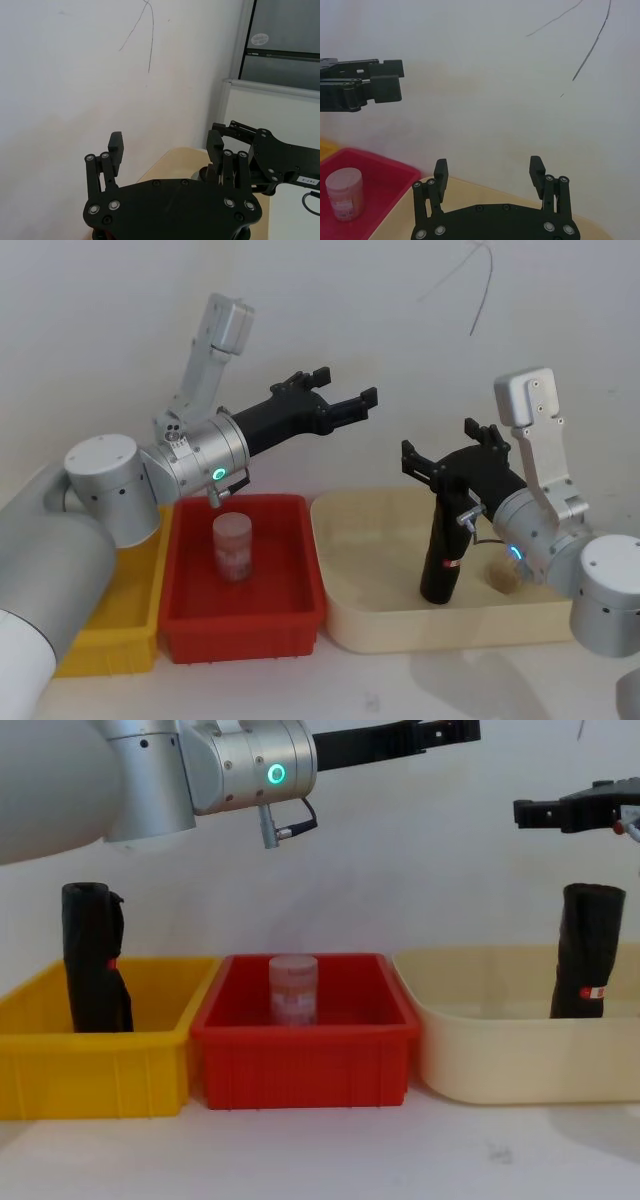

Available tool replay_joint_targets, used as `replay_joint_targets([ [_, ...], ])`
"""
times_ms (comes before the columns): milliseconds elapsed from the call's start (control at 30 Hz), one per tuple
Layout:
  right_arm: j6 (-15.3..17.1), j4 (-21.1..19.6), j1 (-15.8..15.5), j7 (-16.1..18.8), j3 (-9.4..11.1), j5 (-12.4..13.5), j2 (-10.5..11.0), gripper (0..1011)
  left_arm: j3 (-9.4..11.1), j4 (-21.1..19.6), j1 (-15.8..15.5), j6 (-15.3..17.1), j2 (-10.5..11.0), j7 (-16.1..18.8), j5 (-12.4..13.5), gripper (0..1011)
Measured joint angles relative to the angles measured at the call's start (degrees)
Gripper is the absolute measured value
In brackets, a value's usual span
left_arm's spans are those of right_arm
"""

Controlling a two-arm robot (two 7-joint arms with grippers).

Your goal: Pick up the garbage bag with the one hand and transfer it to the other hand.

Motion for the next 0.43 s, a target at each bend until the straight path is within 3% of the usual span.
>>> replay_joint_targets([
  [433, 0.1, -0.4, -0.2, 0.3, 0.1, 0.2, 0.1, 1001, 0.0, 0.0, 0.0, 0.0, 0.0, 0.0, 0.0, 1001],
])
